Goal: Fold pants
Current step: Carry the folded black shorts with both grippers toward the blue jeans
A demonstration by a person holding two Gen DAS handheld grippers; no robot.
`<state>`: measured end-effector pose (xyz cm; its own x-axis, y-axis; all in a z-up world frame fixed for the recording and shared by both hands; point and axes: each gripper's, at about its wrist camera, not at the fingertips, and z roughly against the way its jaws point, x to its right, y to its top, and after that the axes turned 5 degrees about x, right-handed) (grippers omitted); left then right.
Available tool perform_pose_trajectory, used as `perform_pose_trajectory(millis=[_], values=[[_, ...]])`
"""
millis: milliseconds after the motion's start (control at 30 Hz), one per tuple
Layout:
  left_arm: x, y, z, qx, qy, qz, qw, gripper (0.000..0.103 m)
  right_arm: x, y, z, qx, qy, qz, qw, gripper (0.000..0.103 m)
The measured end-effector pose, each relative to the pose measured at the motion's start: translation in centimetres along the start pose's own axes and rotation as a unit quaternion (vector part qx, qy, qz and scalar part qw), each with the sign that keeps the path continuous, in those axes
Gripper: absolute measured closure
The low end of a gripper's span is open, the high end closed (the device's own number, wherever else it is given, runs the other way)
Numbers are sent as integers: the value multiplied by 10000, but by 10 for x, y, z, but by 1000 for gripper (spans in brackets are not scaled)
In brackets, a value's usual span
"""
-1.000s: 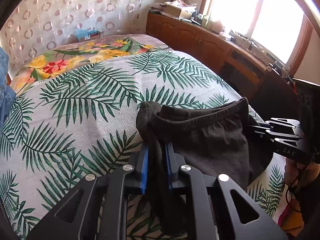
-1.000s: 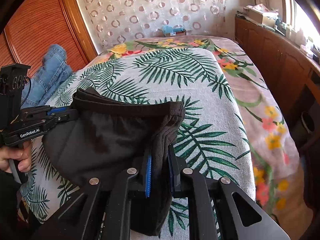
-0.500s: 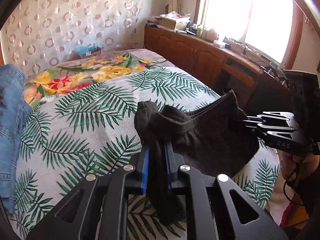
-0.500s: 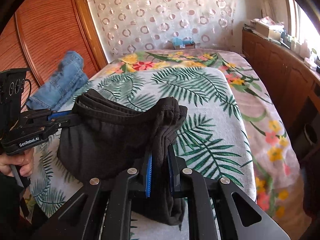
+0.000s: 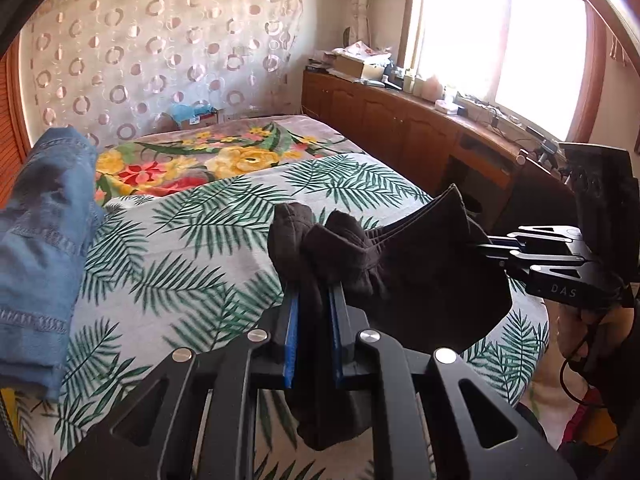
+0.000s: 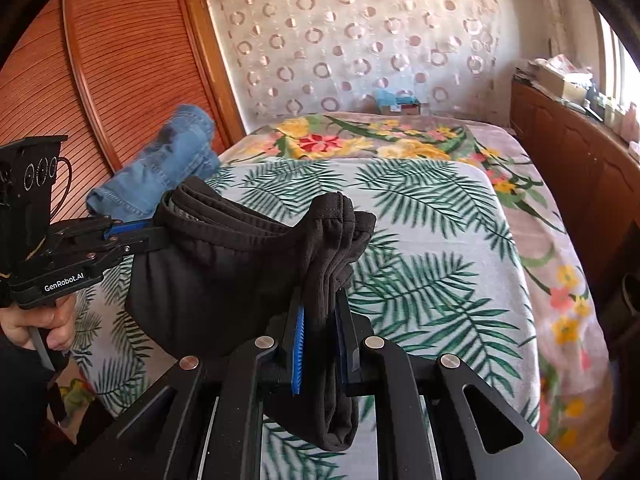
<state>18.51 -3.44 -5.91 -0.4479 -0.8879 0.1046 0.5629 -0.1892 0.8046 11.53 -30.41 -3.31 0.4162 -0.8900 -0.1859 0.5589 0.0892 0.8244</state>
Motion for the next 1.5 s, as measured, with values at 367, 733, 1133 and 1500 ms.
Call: perform_pose_trajectory(millis=[367, 733, 1133, 1500], values=[[-29, -30, 29, 13, 192, 354, 9992, 88, -19, -5, -13, -129, 284, 182, 9993, 90], [-37, -31, 51, 250, 345, 407, 9983, 88, -38, 11, -19, -14, 438, 372, 9983, 90], [-64, -5, 68, 623, 615, 332, 9956, 88, -63, 50, -34, 350, 565, 831, 9943, 90], [-96, 12, 50, 722, 644, 467, 9942, 88, -68, 79, -73, 422, 662, 1098, 9909, 90]])
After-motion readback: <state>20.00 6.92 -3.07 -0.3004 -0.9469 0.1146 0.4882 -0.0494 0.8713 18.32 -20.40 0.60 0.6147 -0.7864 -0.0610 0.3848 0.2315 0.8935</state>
